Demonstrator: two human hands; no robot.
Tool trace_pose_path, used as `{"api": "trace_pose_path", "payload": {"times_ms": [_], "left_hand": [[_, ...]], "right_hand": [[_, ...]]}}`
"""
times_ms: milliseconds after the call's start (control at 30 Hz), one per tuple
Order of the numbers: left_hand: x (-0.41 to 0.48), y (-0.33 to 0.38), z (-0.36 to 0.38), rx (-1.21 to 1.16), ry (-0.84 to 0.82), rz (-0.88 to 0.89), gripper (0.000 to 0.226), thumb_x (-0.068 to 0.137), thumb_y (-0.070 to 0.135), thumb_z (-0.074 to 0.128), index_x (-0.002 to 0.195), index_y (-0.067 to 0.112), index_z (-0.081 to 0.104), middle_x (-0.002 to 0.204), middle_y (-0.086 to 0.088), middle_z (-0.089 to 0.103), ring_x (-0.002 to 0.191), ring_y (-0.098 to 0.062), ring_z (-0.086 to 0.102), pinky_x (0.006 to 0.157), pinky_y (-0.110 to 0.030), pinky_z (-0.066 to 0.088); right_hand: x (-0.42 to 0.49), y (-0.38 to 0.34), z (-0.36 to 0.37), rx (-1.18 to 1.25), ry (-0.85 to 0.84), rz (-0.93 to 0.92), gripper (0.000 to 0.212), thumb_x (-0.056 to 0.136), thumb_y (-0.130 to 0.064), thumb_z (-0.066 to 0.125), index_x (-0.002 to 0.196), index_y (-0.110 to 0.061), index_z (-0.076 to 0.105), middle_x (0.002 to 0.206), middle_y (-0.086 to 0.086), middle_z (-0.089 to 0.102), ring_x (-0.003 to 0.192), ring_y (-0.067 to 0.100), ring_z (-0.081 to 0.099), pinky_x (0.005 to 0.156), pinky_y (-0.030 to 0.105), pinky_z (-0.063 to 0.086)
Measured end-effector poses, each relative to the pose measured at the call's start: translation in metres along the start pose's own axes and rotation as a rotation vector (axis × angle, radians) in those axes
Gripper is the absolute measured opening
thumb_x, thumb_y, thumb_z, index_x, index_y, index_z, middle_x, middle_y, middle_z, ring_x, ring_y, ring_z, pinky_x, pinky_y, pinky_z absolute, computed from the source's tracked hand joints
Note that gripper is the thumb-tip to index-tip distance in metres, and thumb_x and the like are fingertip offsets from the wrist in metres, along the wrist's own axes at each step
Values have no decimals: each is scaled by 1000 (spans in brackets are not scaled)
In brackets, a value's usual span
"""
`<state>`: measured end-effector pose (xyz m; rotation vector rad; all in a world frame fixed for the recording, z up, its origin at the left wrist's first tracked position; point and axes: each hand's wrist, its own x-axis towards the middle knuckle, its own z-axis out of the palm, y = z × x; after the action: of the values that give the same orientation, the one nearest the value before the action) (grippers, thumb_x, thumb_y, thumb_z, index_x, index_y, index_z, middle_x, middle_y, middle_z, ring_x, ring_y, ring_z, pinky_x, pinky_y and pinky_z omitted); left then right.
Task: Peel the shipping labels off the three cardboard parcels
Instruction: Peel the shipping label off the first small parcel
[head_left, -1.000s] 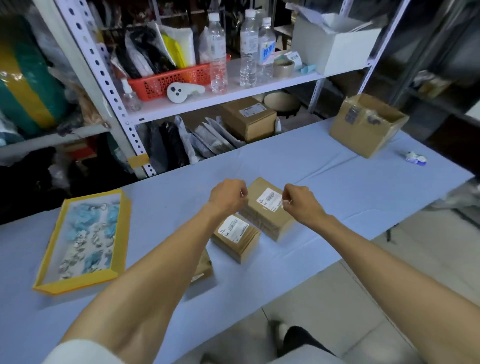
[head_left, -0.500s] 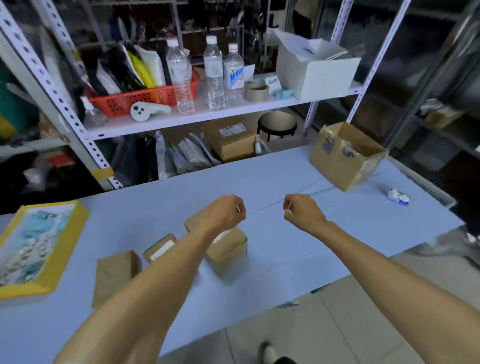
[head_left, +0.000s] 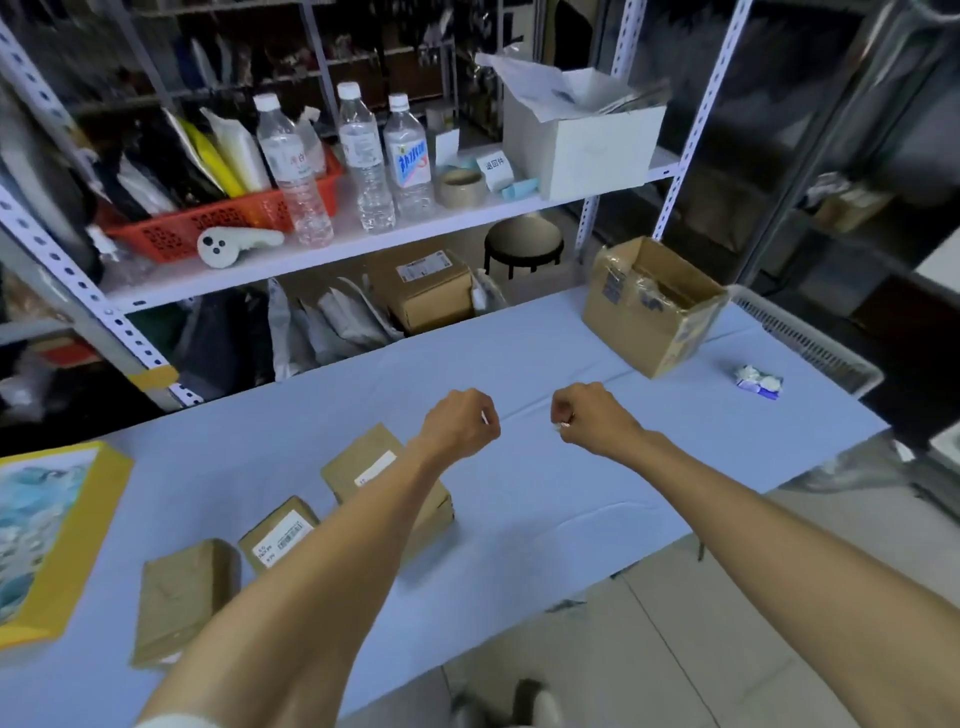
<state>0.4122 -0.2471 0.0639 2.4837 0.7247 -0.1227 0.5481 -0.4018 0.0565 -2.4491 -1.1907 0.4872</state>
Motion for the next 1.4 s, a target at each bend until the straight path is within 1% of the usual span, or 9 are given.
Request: {"api": "trace_pose_path", "payload": {"times_ms": [400, 500, 633, 800, 967, 1033, 1133, 1300, 1400], "left_hand": [[99, 132, 36, 13, -27, 90, 14, 85, 18, 60, 95, 19, 70, 104, -3, 70, 95, -23, 64, 80, -32, 52], [132, 165, 50, 11, -7, 62, 14, 85, 17, 60, 94, 18, 70, 106, -3, 69, 98, -23, 64, 84, -35, 53], [165, 207, 65, 28, -1, 32, 16, 84, 19, 59, 95, 19, 70, 106, -2, 69, 98, -23, 63, 83, -34, 52], [199, 241, 56, 55, 37, 16, 19, 85, 22, 59, 101, 19, 69, 109, -4, 68, 102, -26, 60, 83, -36, 52], [226, 264, 36, 116, 65, 28, 25, 86, 19, 55, 109, 16, 64, 112, -8, 66, 104, -30, 59, 84, -39, 52], [234, 270, 31, 121, 63, 15, 25, 87, 20, 54, 110, 15, 63, 115, -8, 64, 106, -31, 59, 84, -39, 50], [245, 273, 28, 134, 54, -8, 25, 88, 22, 55, 109, 14, 64, 115, -7, 65, 106, -31, 60, 83, -37, 50], [259, 275, 26, 112, 52, -19, 25, 87, 19, 52, 105, 14, 68, 109, -9, 68, 98, -30, 62, 77, -36, 50], [263, 275, 22, 91, 56, -22, 26, 89, 18, 49, 103, 13, 70, 105, -10, 69, 93, -30, 62, 72, -34, 48]], "right_hand": [[27, 123, -84, -25, 82, 66, 11, 79, -9, 63, 89, -11, 60, 87, 0, 56, 84, 20, 55, 74, 39, 53], [46, 159, -106, -6, 63, 17, 10, 77, -10, 66, 78, -14, 57, 77, -2, 54, 77, 18, 55, 68, 34, 49], [66, 200, -140, 42, 62, -23, 32, 74, -6, 66, 56, -23, 44, 59, -9, 45, 67, 15, 46, 58, 26, 35], [97, 229, -167, 96, 120, -17, 9, 71, -14, 67, 68, -6, 62, 68, 7, 64, 74, 20, 56, 62, 36, 46], [132, 241, -182, 75, 150, 16, 3, 74, -14, 66, 72, -14, 64, 78, 6, 67, 82, 24, 62, 71, 41, 55], [145, 244, -187, 87, 154, 37, 8, 76, -9, 65, 74, -17, 64, 83, 7, 68, 87, 27, 62, 75, 40, 55], [163, 250, -191, 171, 186, 87, 11, 79, -4, 64, 86, -10, 71, 90, 10, 69, 92, 25, 63, 78, 34, 53], [182, 255, -196, 310, 210, 143, 23, 83, -7, 65, 105, -8, 70, 105, 10, 70, 102, 22, 63, 87, 28, 49], [185, 254, -199, 340, 236, 123, 17, 85, -15, 65, 100, -10, 71, 102, 8, 70, 98, 18, 62, 83, 27, 47]]}}
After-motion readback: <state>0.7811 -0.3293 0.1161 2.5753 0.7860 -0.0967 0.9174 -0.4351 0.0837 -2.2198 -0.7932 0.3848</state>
